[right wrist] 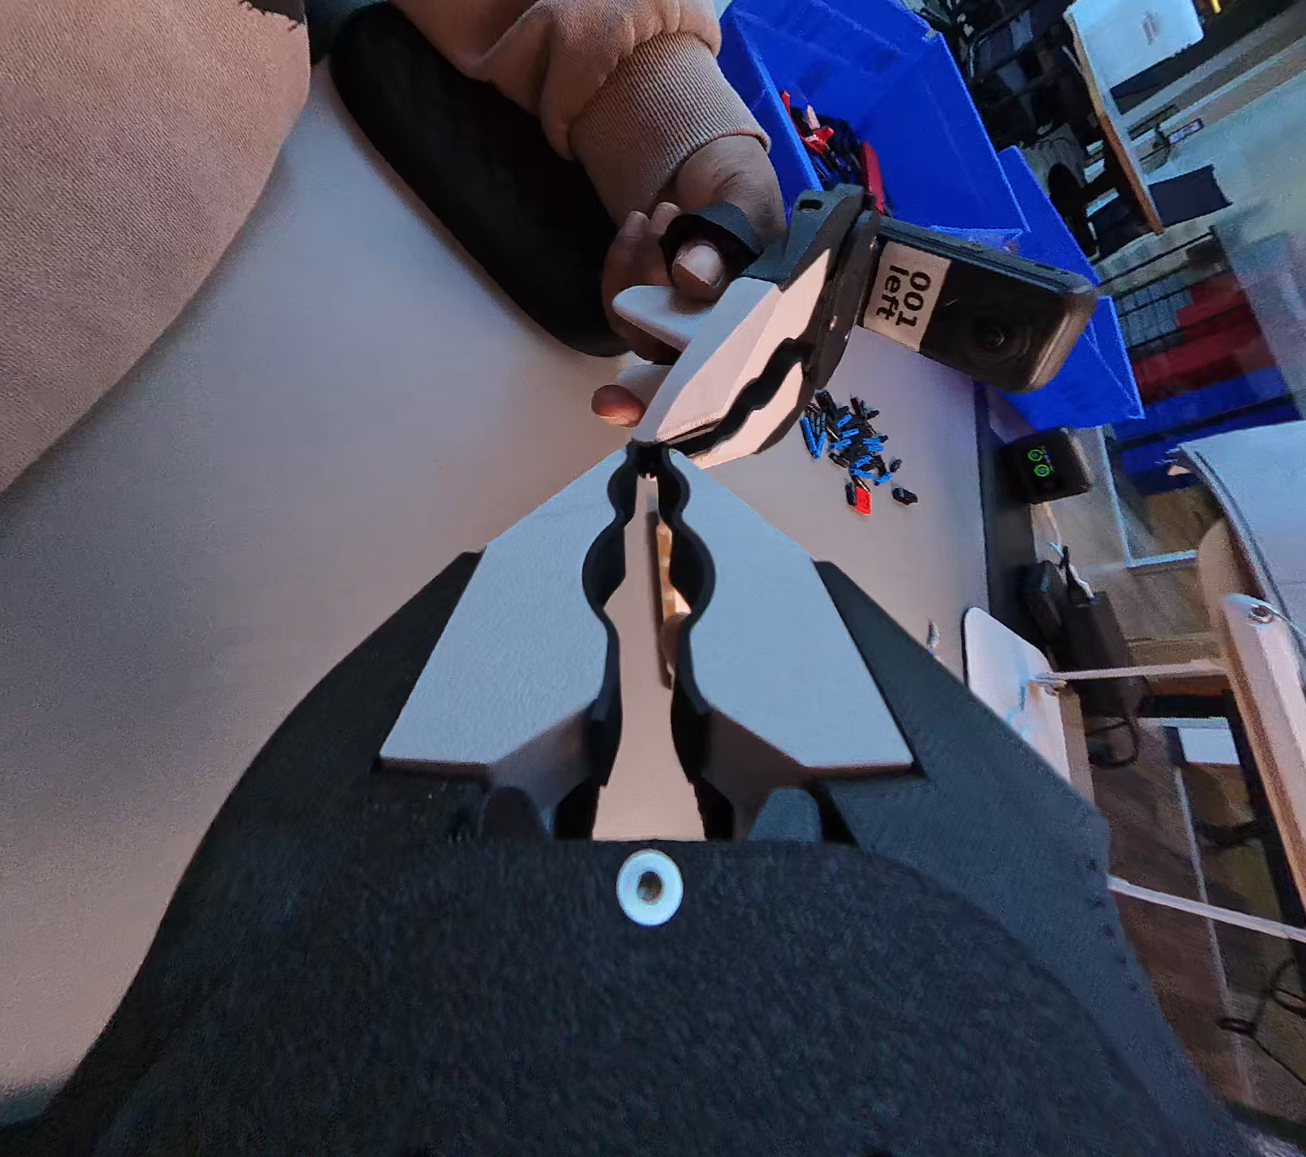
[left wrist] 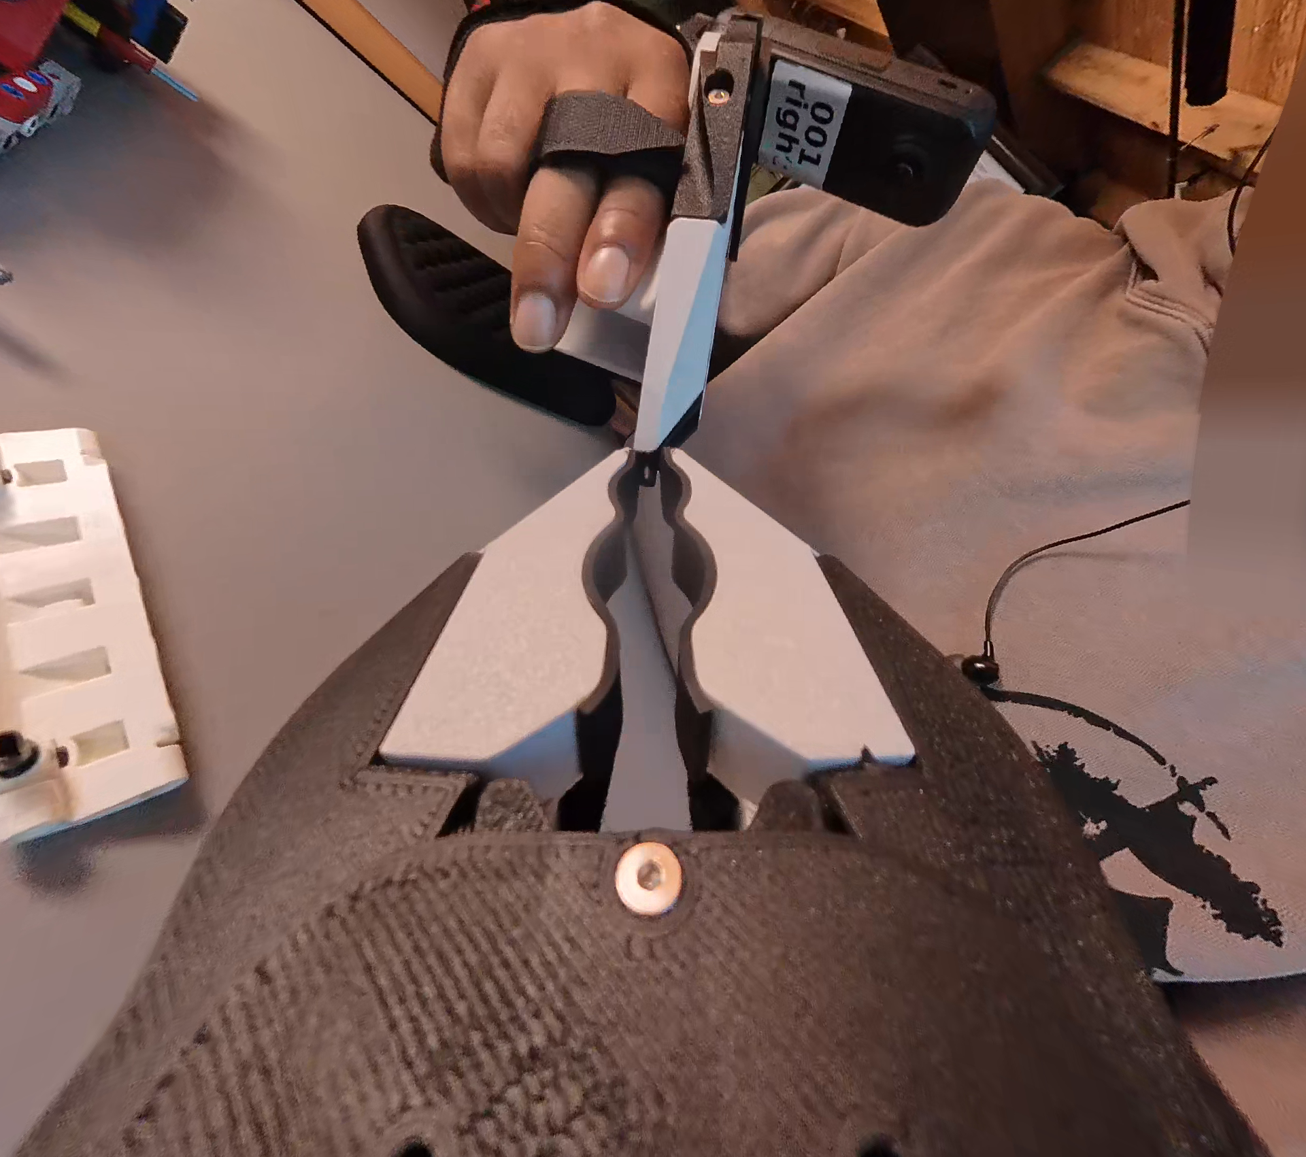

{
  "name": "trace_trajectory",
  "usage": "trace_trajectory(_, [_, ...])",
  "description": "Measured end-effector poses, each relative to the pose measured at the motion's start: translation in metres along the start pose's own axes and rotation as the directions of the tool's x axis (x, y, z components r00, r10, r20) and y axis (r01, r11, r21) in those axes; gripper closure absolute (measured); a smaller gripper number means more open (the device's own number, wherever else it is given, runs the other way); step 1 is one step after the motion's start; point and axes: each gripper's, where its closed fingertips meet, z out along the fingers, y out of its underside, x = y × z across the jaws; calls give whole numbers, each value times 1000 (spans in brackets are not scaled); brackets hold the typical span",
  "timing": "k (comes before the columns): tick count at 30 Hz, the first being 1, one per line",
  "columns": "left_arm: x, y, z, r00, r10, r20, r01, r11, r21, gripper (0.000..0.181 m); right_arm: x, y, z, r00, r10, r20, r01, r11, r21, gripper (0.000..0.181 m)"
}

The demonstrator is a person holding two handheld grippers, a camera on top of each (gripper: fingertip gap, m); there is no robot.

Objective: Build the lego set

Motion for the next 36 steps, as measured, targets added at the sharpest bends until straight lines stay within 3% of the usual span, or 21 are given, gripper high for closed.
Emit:
trace_trajectory(3, [-2, -7, -3, 1000, -14, 6, 14, 999, 44, 178, 7, 3, -1, 997, 71, -34, -70, 997, 11, 179])
trace_trajectory(6, [-4, -16, -7, 997, 61, 55, -65, 995, 81, 174, 15, 3, -3, 979, 197, -46, -193, 978, 77, 179])
trace_trajectory(11, [-4, -18, -9, 983, 144, 114, -154, 985, 75, 177, 19, 3, -3, 964, 260, -60, -251, 960, 126, 179])
trace_trajectory(22, [-9, -7, -1, 996, 40, 77, -43, 999, 31, 180, 6, 8, -3, 966, 244, -84, -234, 966, 105, 179])
trace_trajectory(27, [-24, -19, -3, 984, 47, 171, -62, 995, 83, 178, 16, 24, -6, 913, 386, -129, -375, 921, 104, 179])
trace_trajectory(31, [-38, -39, -20, 917, 177, 357, -212, 975, 60, 154, 28, 43, -10, 855, 484, -186, -477, 875, 84, 178])
trace_trajectory(34, [-75, -37, -52, 755, 285, 590, -248, 958, -145, 150, 31, 57, -12, 828, 515, -221, -519, 854, 44, 178])
trace_trajectory(36, [-87, -28, -65, 691, 347, 634, -217, 936, -276, 146, 31, 67, -12, 803, 543, -246, -555, 832, 24, 178])
